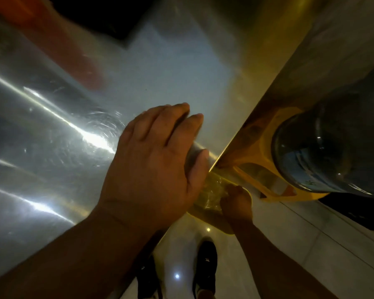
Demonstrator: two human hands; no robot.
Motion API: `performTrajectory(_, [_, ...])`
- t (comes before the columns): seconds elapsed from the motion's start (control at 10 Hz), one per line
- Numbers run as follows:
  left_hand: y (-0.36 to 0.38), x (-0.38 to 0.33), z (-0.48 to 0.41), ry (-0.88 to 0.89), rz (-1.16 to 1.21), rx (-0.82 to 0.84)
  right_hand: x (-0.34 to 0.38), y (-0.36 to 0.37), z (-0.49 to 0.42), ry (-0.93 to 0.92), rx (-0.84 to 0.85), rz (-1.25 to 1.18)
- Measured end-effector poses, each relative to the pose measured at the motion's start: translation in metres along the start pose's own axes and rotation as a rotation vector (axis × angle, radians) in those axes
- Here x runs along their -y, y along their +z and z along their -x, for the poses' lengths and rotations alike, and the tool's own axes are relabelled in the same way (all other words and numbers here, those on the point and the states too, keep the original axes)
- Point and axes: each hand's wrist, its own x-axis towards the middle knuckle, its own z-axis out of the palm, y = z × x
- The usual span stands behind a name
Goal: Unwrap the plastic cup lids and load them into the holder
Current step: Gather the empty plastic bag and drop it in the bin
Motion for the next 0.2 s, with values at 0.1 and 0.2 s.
performTrajectory(0.1, [0.003, 0.001, 0.001, 0.012, 0.016, -0.014, -0.007, 0.023, -0.012, 0.131, 0.081, 0.018])
performTrajectory(0.2, [0.008, 0.004, 0.003, 0.024, 0.024, -0.015, 0.004, 0.034, -0.024, 0.252, 0.180, 0.076])
